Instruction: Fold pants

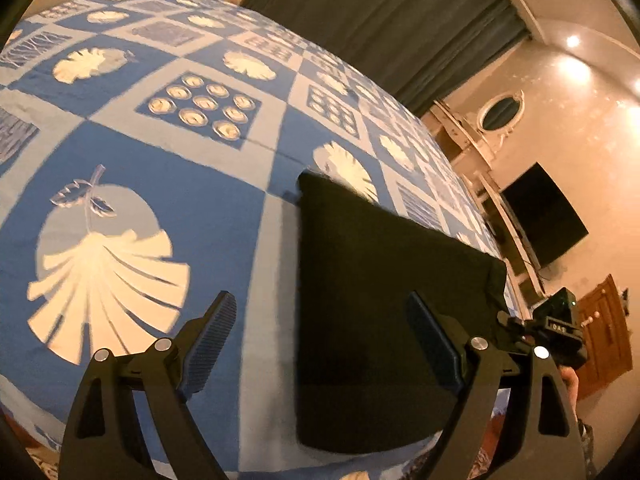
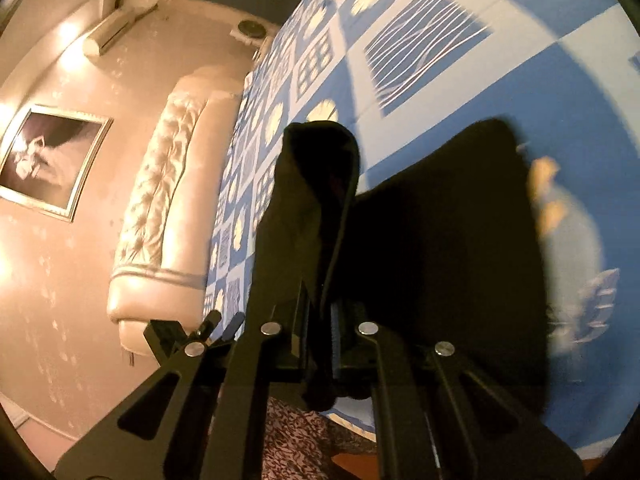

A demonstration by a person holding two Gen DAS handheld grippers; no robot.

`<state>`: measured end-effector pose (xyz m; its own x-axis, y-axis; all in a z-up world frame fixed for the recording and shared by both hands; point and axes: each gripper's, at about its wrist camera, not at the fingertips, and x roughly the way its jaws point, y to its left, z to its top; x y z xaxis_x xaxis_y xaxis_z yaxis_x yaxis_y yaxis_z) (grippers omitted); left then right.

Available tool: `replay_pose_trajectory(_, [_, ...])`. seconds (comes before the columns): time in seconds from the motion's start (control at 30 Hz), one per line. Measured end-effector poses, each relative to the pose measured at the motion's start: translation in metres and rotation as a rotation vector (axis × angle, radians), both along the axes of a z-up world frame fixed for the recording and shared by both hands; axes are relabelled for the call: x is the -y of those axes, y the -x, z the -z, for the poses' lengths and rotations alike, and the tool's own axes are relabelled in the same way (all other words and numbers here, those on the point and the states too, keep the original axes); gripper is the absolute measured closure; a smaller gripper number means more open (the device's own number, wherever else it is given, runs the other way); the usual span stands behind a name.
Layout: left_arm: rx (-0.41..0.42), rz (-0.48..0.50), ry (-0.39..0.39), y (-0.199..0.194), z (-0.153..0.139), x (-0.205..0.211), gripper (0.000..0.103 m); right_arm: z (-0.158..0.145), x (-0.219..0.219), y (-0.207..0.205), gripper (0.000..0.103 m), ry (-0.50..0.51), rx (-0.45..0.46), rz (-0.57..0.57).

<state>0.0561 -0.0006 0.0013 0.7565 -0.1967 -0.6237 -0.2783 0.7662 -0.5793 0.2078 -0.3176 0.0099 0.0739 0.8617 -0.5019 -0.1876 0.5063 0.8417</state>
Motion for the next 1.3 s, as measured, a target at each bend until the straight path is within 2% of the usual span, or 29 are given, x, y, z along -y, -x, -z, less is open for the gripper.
replay_pose_trajectory(0.13, [-0.023, 0.046, 0.021, -0.005, 0.01, 0.013, 0.017, 0.006, 0.04, -0.004, 0.096, 0.045, -0.006, 0.058])
replay_pose_trajectory(0.23, [-0.033, 0.083, 0.056, -0.008, 0.019, 0.02, 0.017, 0.02, 0.053, -0.003, 0.096, 0.068, -0.031, 0.072])
replay_pose_trajectory(0.33, [-0.056, 0.107, 0.089, -0.01, 0.028, 0.025, 0.017, 0.028, 0.055, -0.001, 0.09, 0.073, -0.029, 0.071])
replay_pose_trajectory(0.4, [-0.061, 0.111, 0.112, -0.009, 0.032, 0.024, 0.017, 0.025, 0.064, -0.002, 0.072, 0.052, -0.032, 0.102])
replay_pose_trajectory(0.43, [-0.068, 0.11, 0.127, -0.01, 0.035, 0.022, 0.017, 0.021, 0.068, -0.001, 0.045, 0.033, -0.03, 0.124])
replay_pose_trajectory(0.47, [-0.072, 0.112, 0.136, -0.01, 0.037, 0.021, 0.017, 0.016, 0.074, 0.0, 0.024, 0.027, -0.018, 0.158])
replay_pose_trajectory(0.5, [-0.076, 0.114, 0.15, -0.009, 0.039, 0.019, 0.017, 0.011, 0.085, 0.002, 0.023, 0.043, 0.008, 0.205])
replay_pose_trajectory(0.57, [-0.075, 0.119, 0.194, -0.008, 0.046, 0.016, 0.017, 0.011, 0.099, 0.007, 0.022, 0.052, 0.016, 0.234])
replay_pose_trajectory(0.67, [-0.06, 0.125, 0.22, -0.007, 0.049, 0.014, 0.017, 0.032, 0.106, 0.013, 0.022, 0.043, -0.063, 0.232])
replay_pose_trajectory(0.73, [-0.048, 0.146, 0.241, -0.008, 0.048, 0.015, 0.017, 0.049, 0.1, 0.02, 0.022, 0.046, -0.114, 0.181])
replay_pose_trajectory(0.93, [-0.034, 0.166, 0.309, -0.005, 0.051, 0.018, 0.017, 0.062, 0.075, 0.026, 0.022, -0.046, -0.128, 0.069])
replay_pose_trajectory(1.1, [-0.008, 0.184, 0.356, -0.003, 0.052, 0.02, 0.017, 0.06, 0.061, 0.028, 0.023, -0.029, -0.108, 0.038])
replay_pose_trajectory(1.2, [-0.004, 0.227, 0.385, -0.007, 0.052, 0.031, 0.017, 0.062, 0.063, 0.028, 0.035, -0.022, -0.115, 0.043])
replay_pose_trajectory(1.27, [0.003, 0.233, 0.353, -0.006, 0.05, 0.039, 0.016, 0.061, 0.063, 0.029, 0.047, -0.01, -0.107, 0.039])
replay_pose_trajectory(1.3, [0.006, 0.233, 0.347, -0.006, 0.05, 0.04, 0.016, 0.061, 0.063, 0.029, 0.048, -0.003, -0.103, 0.035])
